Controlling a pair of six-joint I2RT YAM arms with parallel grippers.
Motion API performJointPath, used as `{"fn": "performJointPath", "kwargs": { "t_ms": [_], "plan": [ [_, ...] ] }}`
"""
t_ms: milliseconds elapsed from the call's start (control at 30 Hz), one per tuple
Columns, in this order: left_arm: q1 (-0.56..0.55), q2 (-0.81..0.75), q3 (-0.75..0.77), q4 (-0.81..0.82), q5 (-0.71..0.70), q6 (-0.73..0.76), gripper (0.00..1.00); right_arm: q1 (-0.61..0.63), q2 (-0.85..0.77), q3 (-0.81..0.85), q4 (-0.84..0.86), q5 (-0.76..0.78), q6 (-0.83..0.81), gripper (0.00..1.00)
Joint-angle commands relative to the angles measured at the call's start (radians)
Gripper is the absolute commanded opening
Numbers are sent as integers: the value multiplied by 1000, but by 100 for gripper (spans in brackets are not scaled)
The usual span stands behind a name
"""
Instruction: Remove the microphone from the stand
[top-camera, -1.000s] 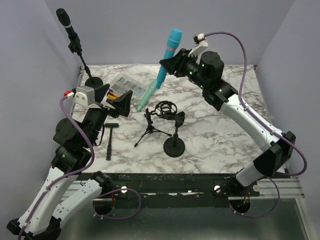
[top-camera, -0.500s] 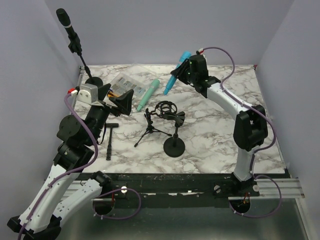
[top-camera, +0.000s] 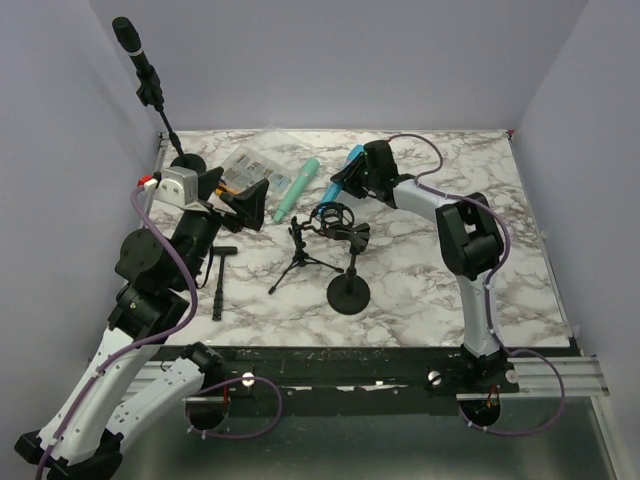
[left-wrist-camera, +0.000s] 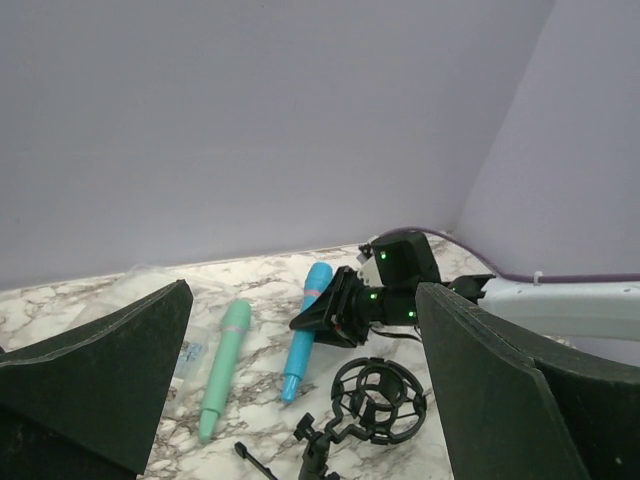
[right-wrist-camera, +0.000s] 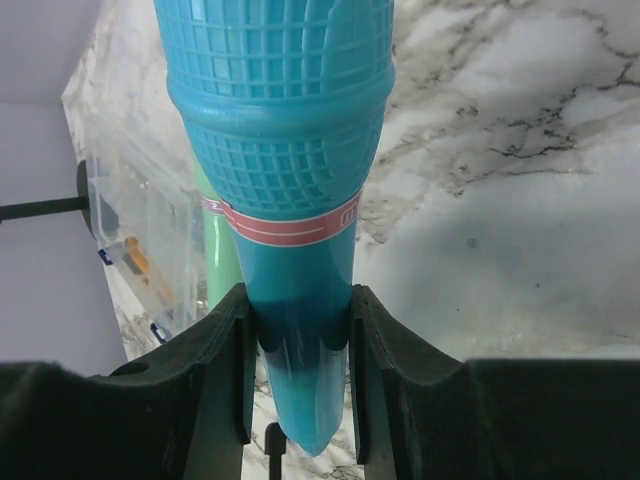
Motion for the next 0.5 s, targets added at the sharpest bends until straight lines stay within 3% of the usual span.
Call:
{"fn": "performJointPath", "kwargs": {
  "t_ms": [0, 267, 467],
  "plan": [
    [6, 3, -2, 10, 25, -11, 98, -6, 54, -23, 104, -79, 69, 1],
    [11, 13, 2, 7, 43, -24, 98, -6, 116, -17, 132, -105, 100, 10],
    [15, 19, -2, 9, 41, -22, 99, -6, 157, 10, 156, -144, 123, 52]
  ]
}}
